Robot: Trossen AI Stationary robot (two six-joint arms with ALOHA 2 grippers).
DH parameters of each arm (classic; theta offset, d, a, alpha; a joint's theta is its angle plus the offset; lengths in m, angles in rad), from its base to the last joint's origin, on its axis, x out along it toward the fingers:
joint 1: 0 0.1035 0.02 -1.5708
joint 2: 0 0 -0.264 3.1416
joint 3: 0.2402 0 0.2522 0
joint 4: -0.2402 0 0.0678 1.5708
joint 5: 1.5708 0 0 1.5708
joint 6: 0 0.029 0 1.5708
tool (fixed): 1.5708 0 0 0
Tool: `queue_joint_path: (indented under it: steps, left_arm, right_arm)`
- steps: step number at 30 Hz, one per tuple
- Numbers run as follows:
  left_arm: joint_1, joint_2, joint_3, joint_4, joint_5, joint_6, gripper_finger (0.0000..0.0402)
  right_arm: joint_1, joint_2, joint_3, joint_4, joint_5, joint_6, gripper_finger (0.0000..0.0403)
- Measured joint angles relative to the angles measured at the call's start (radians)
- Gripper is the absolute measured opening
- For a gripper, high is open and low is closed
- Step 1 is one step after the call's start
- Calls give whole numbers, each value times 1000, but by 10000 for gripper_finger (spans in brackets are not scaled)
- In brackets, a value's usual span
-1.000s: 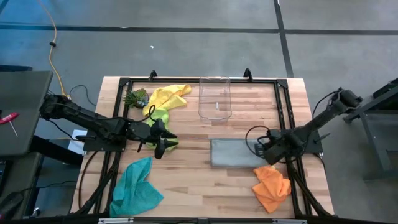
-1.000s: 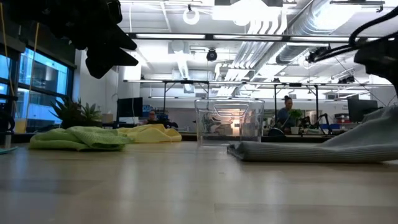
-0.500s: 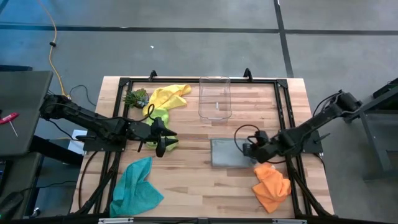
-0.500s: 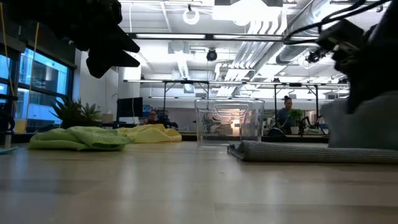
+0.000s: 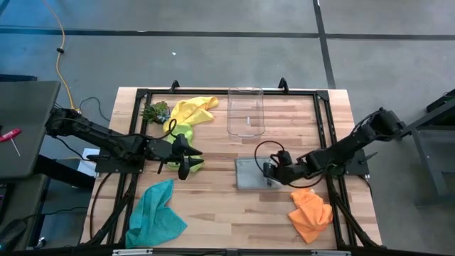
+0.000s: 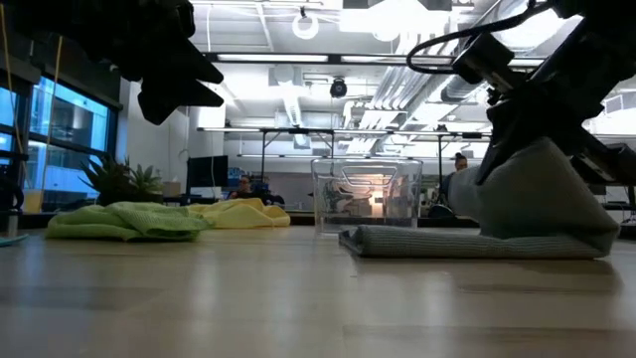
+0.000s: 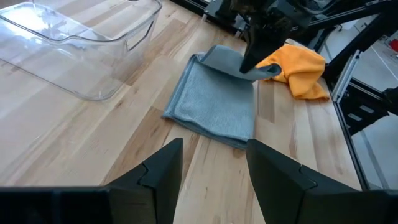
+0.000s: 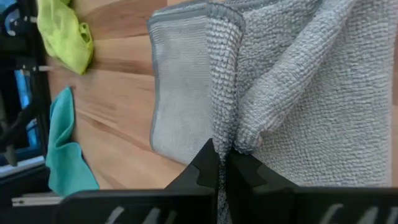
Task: Fold microfiber towels
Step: Fold the gray microfiber cloth
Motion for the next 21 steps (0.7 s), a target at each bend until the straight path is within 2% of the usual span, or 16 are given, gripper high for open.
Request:
queue_joint_path:
  steps: [3, 9, 16, 21]
  left_arm:
    - [0, 8, 0, 3, -10, -8, 168]
    - [0, 124, 0, 17, -5, 10, 168]
    - [-3, 331, 0, 158, 42, -22, 168]
    - [-3, 424, 0, 261, 99, -93, 168]
  right_arm:
    - [0, -16, 0, 6, -1, -4, 0]
    - [-16, -26, 1, 124, -7, -50, 0]
    - [-55, -26, 1, 229, 35, -80, 0]
    - [-76, -26, 1, 236, 38, -80, 0]
